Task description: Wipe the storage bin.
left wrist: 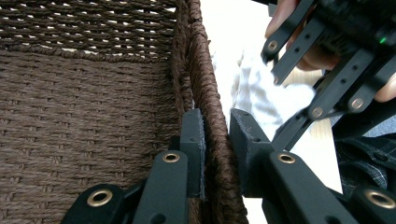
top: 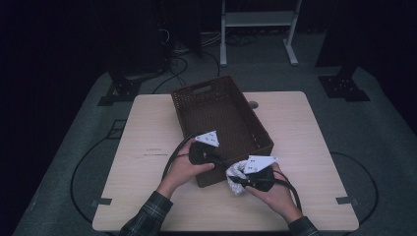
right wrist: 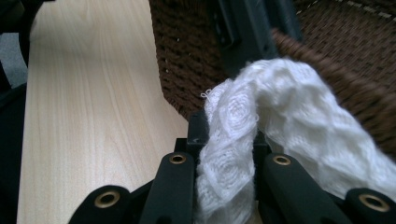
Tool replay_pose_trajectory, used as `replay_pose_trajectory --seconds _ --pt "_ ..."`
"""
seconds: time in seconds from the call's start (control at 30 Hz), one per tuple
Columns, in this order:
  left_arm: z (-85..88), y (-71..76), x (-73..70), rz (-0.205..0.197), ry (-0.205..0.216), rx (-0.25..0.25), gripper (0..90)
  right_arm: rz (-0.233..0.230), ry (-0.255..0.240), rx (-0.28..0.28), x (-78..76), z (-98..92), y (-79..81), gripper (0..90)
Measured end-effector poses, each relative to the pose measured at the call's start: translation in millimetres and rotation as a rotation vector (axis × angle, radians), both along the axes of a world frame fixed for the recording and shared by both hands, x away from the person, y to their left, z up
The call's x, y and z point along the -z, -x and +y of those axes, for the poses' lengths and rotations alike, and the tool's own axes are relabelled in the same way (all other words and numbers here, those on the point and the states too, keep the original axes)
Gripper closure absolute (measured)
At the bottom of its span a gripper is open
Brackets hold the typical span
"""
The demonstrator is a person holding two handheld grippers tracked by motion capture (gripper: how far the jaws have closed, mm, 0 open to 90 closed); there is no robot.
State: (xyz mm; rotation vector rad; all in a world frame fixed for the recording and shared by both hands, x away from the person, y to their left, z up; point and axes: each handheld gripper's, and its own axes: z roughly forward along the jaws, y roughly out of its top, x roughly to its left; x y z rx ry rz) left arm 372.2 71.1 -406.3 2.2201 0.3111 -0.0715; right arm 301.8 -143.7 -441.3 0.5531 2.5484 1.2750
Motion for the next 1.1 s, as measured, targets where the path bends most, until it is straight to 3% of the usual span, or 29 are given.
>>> replay_pose_trajectory --seconds 0.33,0.47,1.1 --pt "-0.2 0.7 0.1 0.004 0.002 -0.004 75.2 0.057 0.073 -0.026 23.2 14.6 -5.4 78.7" --pt "-0.1 0.6 0.0 0.0 0.0 -0.003 75.2 0.048 0.091 -0.041 27.5 21.7 -2.8 78.7" --pt "0.1 -0.1 -0.1 0.005 0.0 -0.001 75.2 -0.059 -0.045 -0.092 -8.6 36.0 21.0 78.6"
